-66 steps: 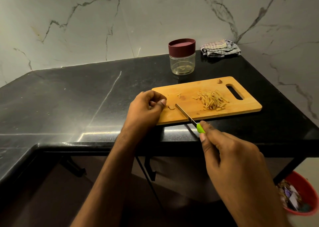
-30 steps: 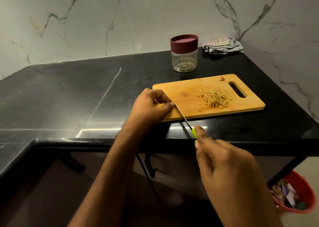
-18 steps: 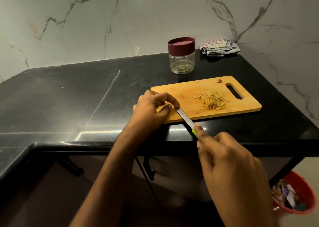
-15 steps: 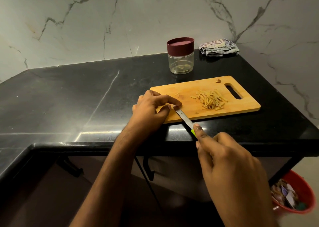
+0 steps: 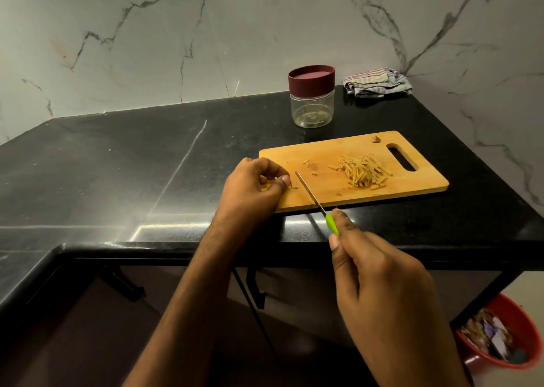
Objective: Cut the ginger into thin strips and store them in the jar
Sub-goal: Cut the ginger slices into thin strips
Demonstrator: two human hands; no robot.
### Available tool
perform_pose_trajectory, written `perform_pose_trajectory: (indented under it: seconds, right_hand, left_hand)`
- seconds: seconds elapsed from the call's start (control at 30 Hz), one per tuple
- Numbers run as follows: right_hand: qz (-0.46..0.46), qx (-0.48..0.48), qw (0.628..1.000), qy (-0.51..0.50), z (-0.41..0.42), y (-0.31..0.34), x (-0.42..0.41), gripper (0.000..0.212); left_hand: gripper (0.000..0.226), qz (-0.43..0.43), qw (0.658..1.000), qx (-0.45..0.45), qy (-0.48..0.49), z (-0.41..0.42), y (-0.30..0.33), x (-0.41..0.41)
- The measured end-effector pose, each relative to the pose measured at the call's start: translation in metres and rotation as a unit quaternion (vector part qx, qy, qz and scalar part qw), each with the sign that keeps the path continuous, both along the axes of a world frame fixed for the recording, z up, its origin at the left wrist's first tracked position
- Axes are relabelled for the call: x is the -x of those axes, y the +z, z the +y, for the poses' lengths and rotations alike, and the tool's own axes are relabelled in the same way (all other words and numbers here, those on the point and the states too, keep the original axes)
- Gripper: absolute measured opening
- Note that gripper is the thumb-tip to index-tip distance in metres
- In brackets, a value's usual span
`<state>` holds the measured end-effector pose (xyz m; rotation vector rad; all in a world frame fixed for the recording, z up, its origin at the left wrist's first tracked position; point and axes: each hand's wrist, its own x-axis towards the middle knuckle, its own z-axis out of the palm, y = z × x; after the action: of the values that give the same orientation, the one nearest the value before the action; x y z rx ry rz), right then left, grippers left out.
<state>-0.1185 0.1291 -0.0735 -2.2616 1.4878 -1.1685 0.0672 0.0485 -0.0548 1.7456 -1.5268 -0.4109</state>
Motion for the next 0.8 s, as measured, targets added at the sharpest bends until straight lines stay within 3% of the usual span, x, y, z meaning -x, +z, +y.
perform_pose_trajectory:
  seconds: [0.8]
  right_hand:
    - [-0.001, -0.026, 1.0, 0.009, -0.015, 0.004, -0.014, 0.035]
  left_hand:
    - [0.011, 0.03, 0.998, -0.046, 0.005, -0.005, 0.005, 0.005]
